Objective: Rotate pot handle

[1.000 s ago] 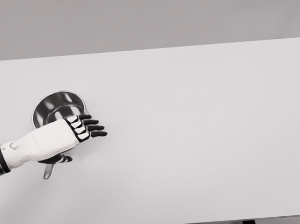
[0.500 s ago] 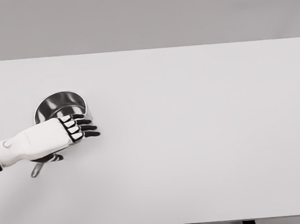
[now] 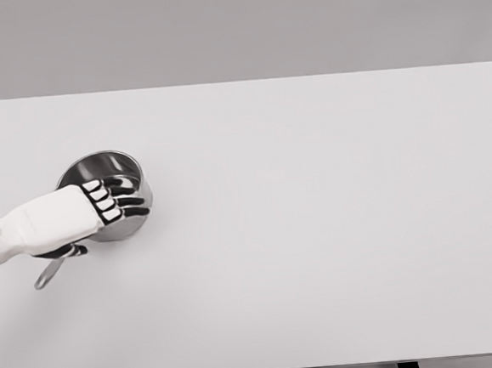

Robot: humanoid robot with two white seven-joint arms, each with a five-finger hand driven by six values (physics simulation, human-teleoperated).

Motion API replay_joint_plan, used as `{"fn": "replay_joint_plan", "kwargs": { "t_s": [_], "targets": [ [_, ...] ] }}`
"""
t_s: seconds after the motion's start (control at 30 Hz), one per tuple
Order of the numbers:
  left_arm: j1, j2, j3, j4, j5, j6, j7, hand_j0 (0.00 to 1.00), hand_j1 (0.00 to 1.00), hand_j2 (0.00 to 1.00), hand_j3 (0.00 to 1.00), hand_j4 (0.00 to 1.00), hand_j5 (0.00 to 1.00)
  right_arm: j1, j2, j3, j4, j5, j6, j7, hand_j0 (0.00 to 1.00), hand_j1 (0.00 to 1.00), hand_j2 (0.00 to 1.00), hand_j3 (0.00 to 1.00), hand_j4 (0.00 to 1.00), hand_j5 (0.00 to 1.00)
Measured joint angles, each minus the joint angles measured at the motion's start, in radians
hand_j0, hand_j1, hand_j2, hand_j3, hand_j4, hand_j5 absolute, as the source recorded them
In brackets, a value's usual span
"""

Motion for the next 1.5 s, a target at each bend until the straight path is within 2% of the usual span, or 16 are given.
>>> {"fn": "replay_joint_plan", "kwargs": {
  "t_s": [0.2, 0.43, 0.57, 1.5],
  "targets": [
    [0.002, 0.032, 0.03, 0.0, 0.011, 0.0, 0.002, 1.0, 1.0, 1.0, 1.0, 1.0, 1.0, 0.0, 0.0, 0.0, 0.0, 0.0, 0.0, 0.0, 1.0, 1.0, 1.0, 1.0, 1.0, 1.0],
    [-0.003, 0.075, 0.058, 0.0, 0.106, 0.0, 0.006, 1.0, 1.0, 1.0, 1.0, 1.0, 1.0, 0.0, 0.0, 0.0, 0.0, 0.0, 0.0, 0.0, 1.0, 1.0, 1.0, 1.0, 1.0, 1.0],
    [-0.002, 0.081, 0.062, 0.0, 0.135, 0.0, 0.007, 1.0, 1.0, 1.0, 1.0, 1.0, 1.0, 0.0, 0.0, 0.0, 0.0, 0.0, 0.0, 0.0, 1.0, 1.0, 1.0, 1.0, 1.0, 1.0],
    [0.008, 0.077, 0.062, 0.0, 0.164, 0.0, 0.008, 1.0, 1.0, 1.0, 1.0, 1.0, 1.0, 0.0, 0.0, 0.0, 0.0, 0.0, 0.0, 0.0, 1.0, 1.0, 1.0, 1.0, 1.0, 1.0]
  ]
}}
